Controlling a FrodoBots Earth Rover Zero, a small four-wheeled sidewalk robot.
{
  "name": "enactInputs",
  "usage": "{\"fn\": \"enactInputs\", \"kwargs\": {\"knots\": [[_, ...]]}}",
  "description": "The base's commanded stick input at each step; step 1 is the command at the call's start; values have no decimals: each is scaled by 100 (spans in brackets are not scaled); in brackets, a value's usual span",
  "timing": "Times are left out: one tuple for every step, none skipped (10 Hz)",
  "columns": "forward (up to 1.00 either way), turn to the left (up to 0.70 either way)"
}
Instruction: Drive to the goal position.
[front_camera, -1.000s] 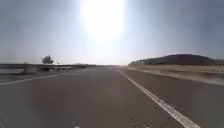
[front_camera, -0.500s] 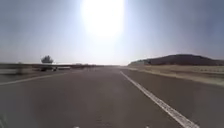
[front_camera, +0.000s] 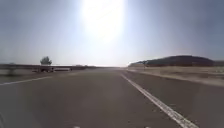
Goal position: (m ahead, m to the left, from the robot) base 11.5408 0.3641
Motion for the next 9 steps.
{"fn": "enactInputs", "kwargs": {"knots": [[100, 0], [100, 0], [100, 0], [100, 0], [100, 0], [100, 0], [100, 0], [100, 0], [100, 0]]}}
